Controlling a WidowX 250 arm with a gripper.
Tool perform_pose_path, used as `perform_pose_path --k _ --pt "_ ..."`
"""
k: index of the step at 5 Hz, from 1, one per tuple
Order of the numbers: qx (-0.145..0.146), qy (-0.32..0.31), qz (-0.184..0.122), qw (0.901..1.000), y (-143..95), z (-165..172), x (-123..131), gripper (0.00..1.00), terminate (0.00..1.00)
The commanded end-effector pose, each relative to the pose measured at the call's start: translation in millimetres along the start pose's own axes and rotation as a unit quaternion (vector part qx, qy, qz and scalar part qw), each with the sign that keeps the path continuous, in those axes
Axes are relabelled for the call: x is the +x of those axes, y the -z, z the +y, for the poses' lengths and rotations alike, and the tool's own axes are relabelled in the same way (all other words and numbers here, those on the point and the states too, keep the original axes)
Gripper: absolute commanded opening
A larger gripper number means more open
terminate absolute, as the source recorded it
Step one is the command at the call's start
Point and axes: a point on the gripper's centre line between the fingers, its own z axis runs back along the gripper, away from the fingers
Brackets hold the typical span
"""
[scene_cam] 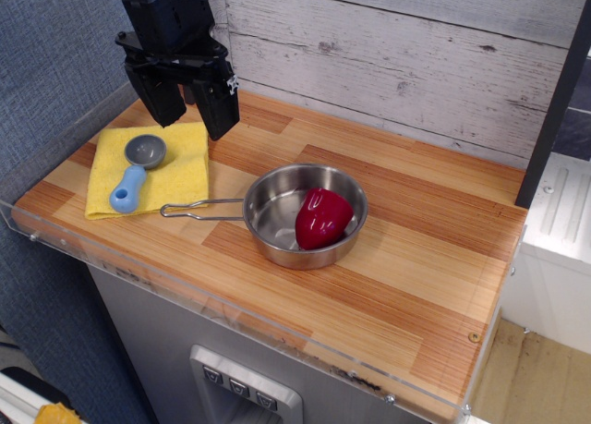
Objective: Place the beet on the counter to the right of the pot.
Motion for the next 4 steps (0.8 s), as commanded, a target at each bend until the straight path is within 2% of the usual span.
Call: perform_pose_path --k 1,2,4 --pt "0.000 0.000 0.000 1.0000 0 0 0 1.00 0.00" --pt "-0.011 0.022 0.002 0.9997 9 -20 9 1.00 0.00" --pt "-0.011 0.063 0.003 0.9980 12 -65 26 1.00 0.00"
